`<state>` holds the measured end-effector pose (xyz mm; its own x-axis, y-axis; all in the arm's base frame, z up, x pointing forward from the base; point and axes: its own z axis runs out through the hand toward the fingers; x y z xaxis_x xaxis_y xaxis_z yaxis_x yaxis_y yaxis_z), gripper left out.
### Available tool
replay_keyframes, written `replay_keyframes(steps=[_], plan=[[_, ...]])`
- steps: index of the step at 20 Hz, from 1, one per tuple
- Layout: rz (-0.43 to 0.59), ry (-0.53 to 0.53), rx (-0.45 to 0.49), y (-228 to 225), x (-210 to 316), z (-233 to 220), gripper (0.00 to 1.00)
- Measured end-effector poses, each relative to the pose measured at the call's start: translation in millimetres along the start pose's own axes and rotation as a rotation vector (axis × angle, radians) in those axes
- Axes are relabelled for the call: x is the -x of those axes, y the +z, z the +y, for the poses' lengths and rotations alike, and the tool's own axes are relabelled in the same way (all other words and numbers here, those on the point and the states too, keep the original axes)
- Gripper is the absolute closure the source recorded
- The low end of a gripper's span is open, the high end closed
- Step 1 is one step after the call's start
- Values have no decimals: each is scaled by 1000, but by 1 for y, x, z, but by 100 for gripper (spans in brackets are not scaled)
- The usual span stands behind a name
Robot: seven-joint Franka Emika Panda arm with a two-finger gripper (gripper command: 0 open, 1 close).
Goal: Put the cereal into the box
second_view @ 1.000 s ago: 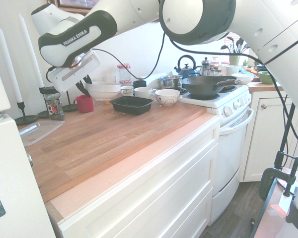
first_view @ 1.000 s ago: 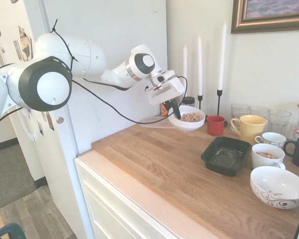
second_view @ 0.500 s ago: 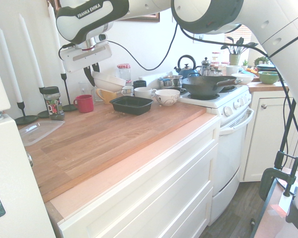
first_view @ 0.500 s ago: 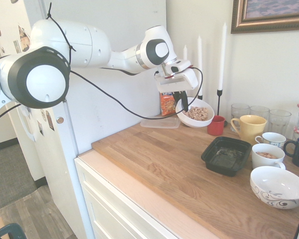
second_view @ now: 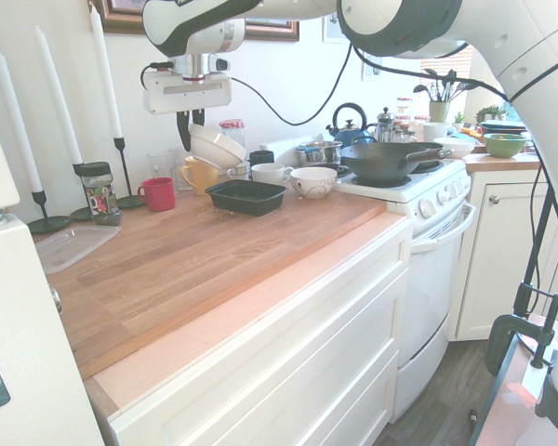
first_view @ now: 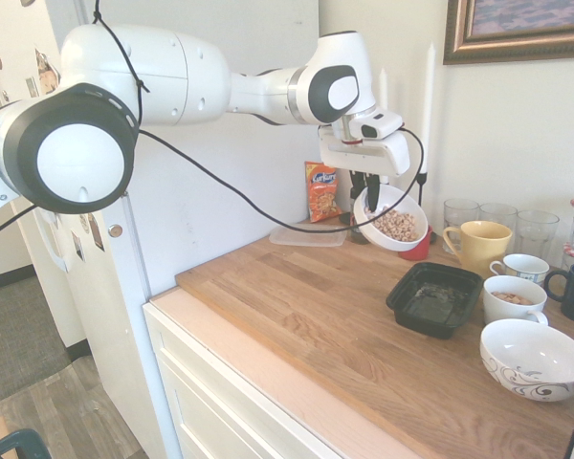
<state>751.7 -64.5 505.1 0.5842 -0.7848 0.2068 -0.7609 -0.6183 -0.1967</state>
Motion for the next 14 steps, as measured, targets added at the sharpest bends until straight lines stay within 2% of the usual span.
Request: replay_keyframes(steps=[7, 14], plan=[[-124, 56, -69, 13, -16, 19, 100], [-176, 122, -128, 29, -36, 30, 100]])
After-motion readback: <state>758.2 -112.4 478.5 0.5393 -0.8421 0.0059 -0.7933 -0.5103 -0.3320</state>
